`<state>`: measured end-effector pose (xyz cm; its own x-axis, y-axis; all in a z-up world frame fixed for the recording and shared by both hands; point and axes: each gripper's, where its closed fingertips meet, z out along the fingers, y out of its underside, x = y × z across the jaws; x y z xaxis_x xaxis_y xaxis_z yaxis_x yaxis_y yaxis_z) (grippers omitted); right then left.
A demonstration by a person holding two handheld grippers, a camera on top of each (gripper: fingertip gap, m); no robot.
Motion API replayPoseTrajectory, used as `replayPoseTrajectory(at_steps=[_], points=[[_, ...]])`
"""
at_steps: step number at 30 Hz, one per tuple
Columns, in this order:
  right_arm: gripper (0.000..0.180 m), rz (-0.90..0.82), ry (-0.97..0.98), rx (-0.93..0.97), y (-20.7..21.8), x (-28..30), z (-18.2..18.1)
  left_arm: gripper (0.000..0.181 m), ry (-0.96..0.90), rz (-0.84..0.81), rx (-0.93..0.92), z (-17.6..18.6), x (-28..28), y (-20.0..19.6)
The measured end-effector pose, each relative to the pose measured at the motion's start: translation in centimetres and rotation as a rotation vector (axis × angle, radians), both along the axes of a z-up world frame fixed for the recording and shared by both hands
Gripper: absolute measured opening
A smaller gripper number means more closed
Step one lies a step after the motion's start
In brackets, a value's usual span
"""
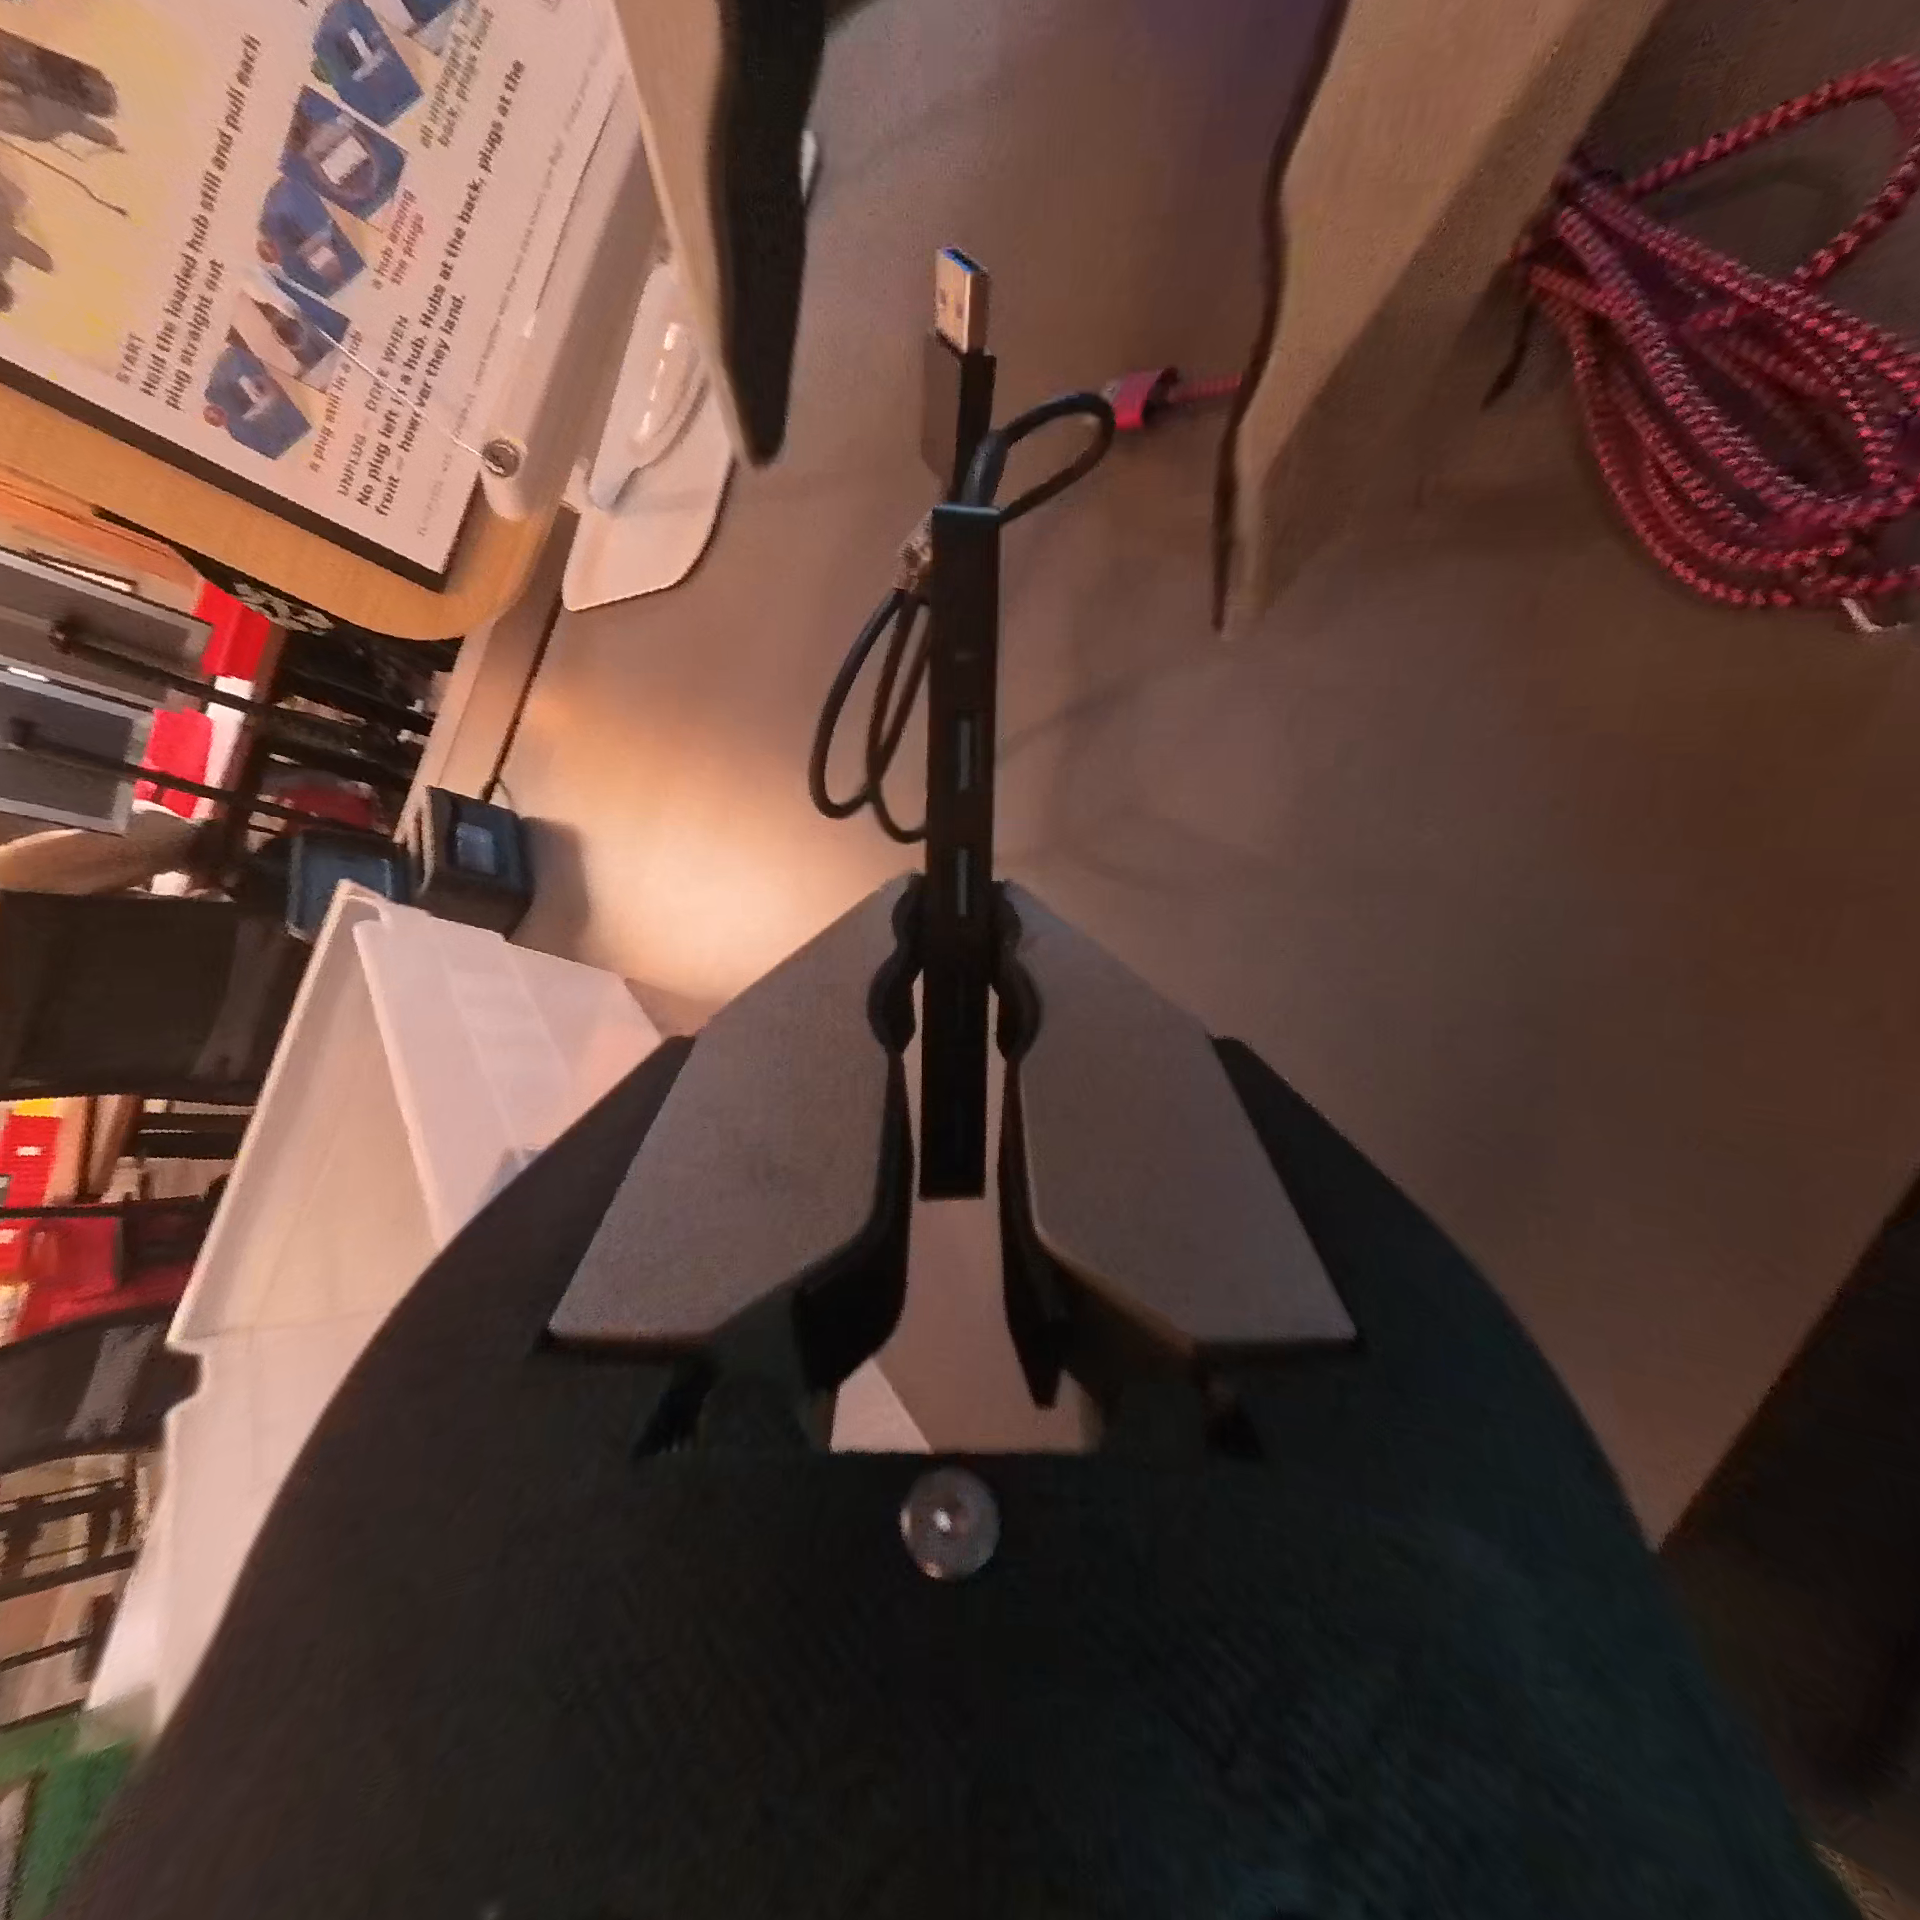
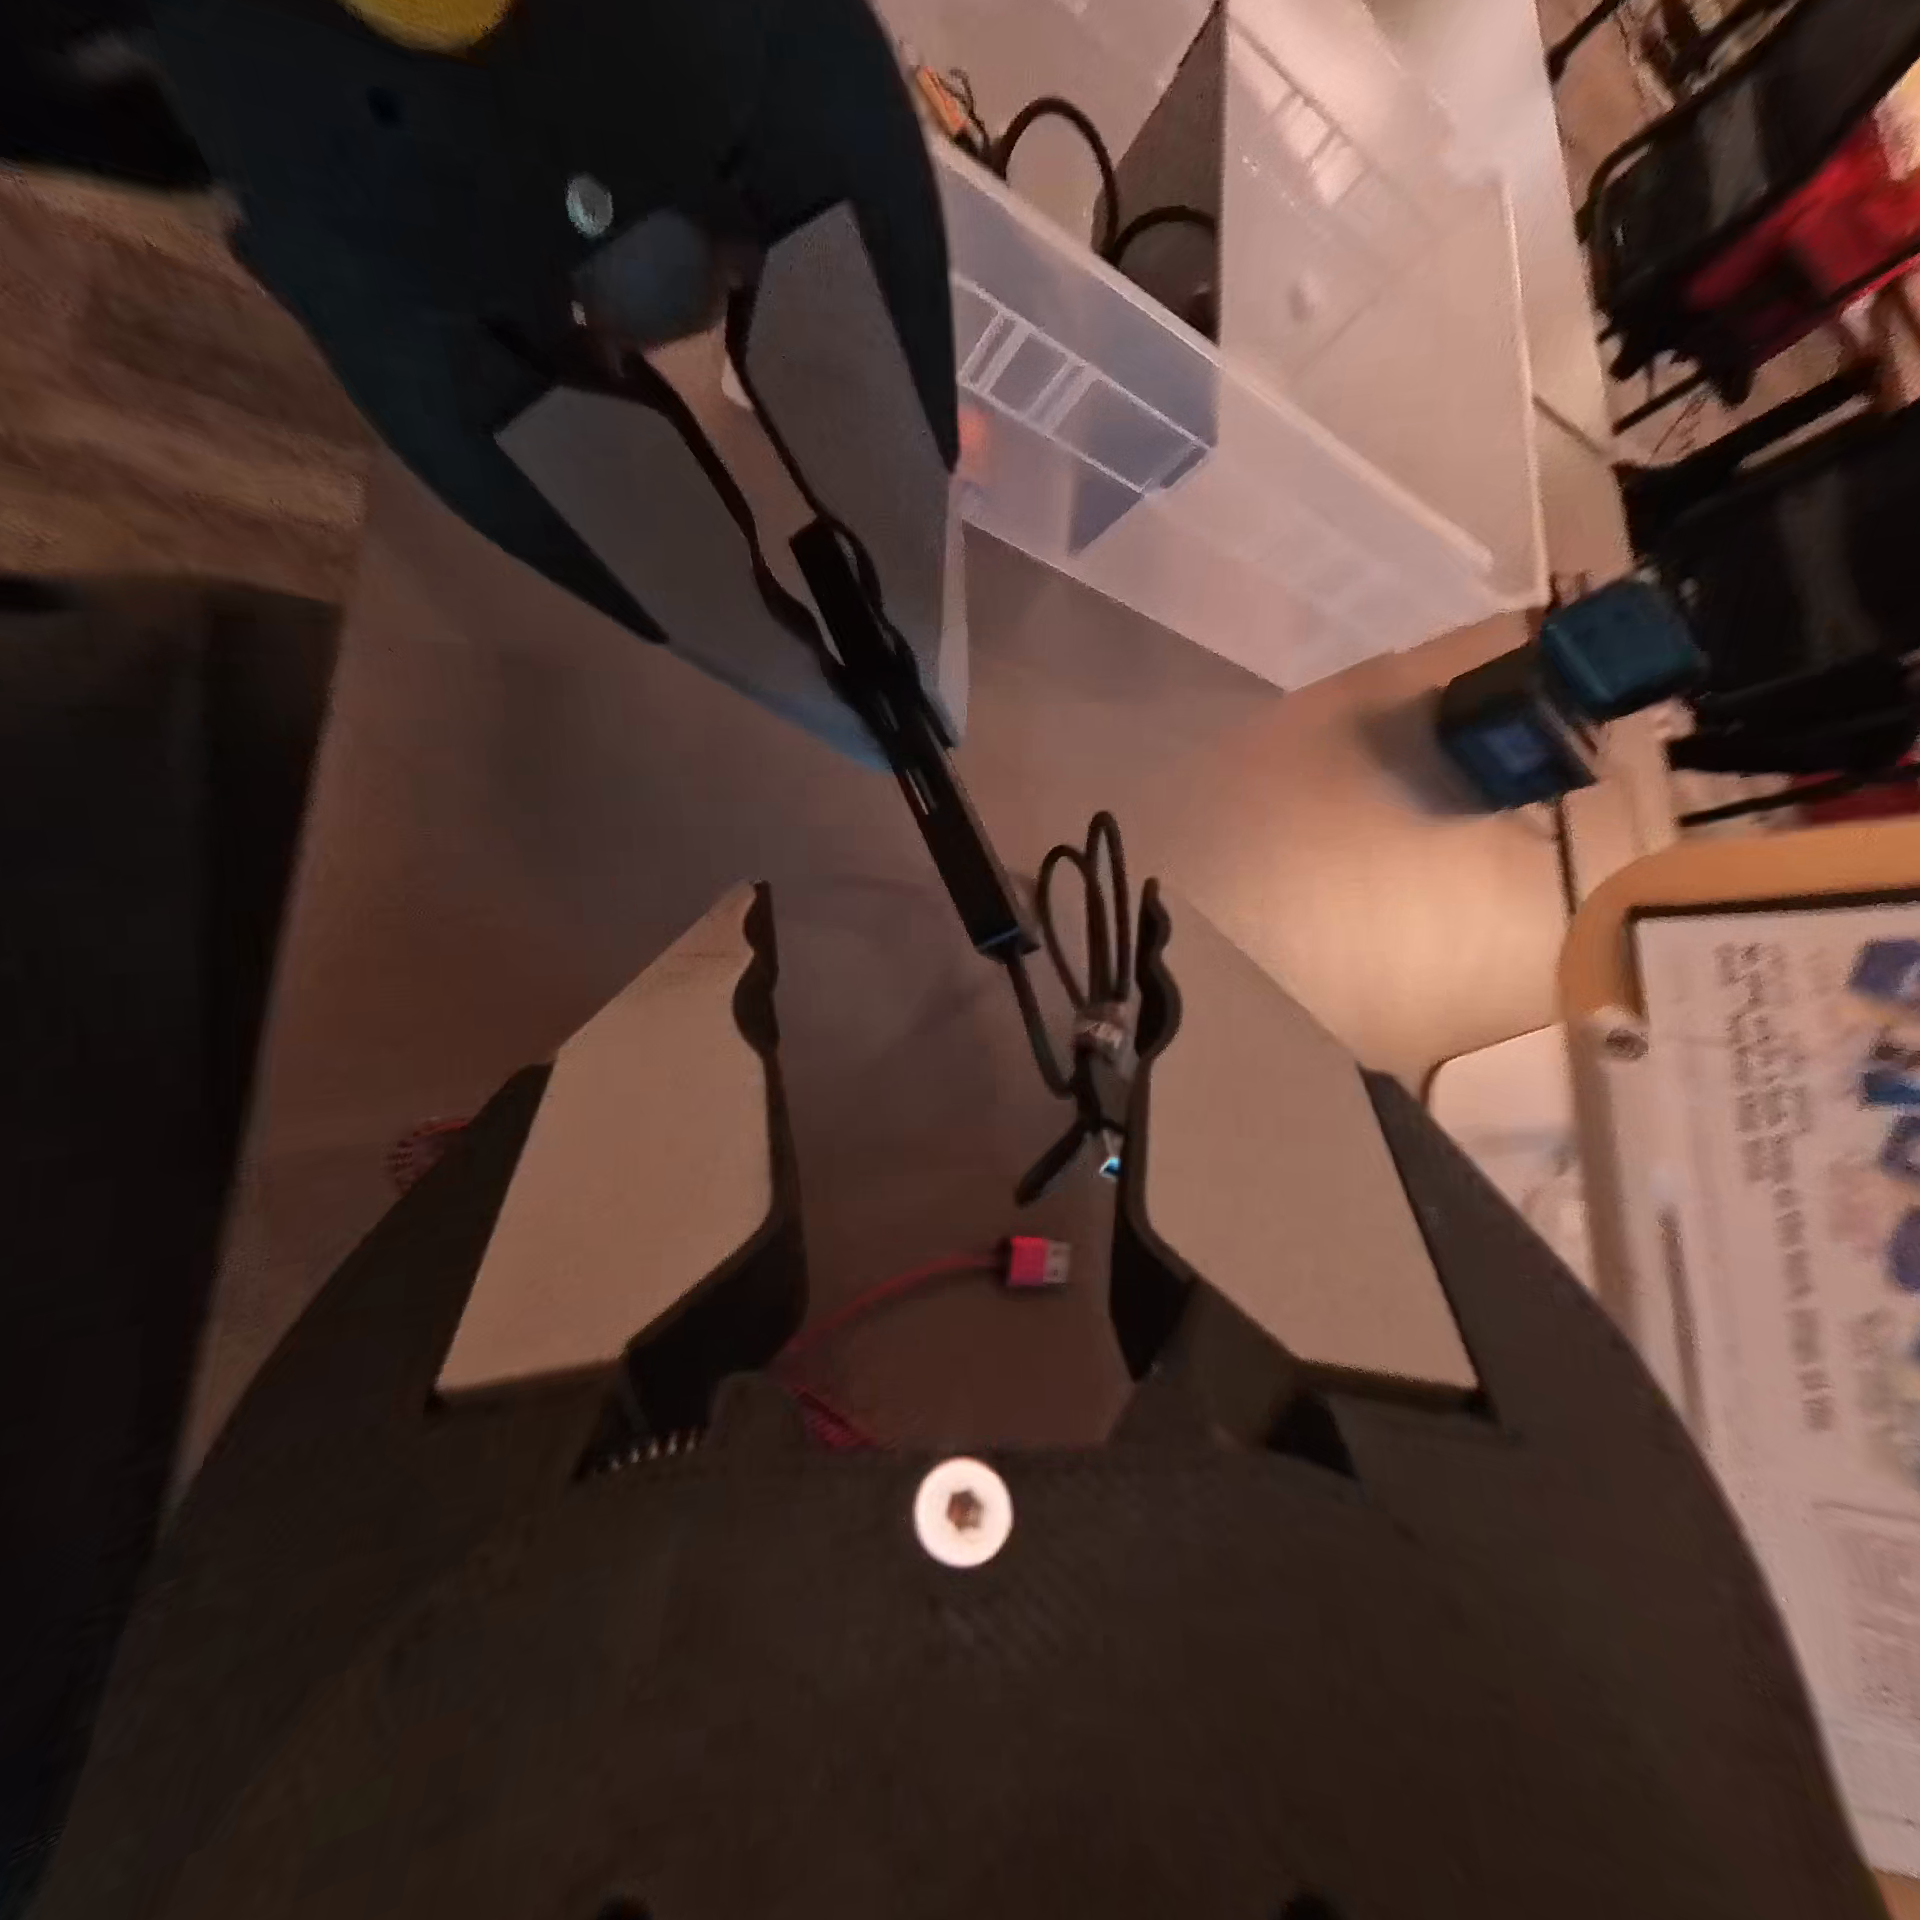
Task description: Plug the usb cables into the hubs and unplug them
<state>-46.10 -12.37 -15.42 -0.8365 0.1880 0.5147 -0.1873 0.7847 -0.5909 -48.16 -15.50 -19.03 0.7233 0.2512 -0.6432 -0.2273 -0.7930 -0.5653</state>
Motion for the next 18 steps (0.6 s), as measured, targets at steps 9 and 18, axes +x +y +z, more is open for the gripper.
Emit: replayPoseTrajectory(at_steps=[9,18], points=[[0.009,0.074,0.205,0.132,-0.8,-0.8,-1.9,0.016,-0.084,-0.074,0.086,1.7,2.0,-0.2],[0.007,0.216,0.161,-0.129,-0.1,2.0,0.3,0.028,-0.046,-0.227,0.206,3.9,4.0,0.0]])
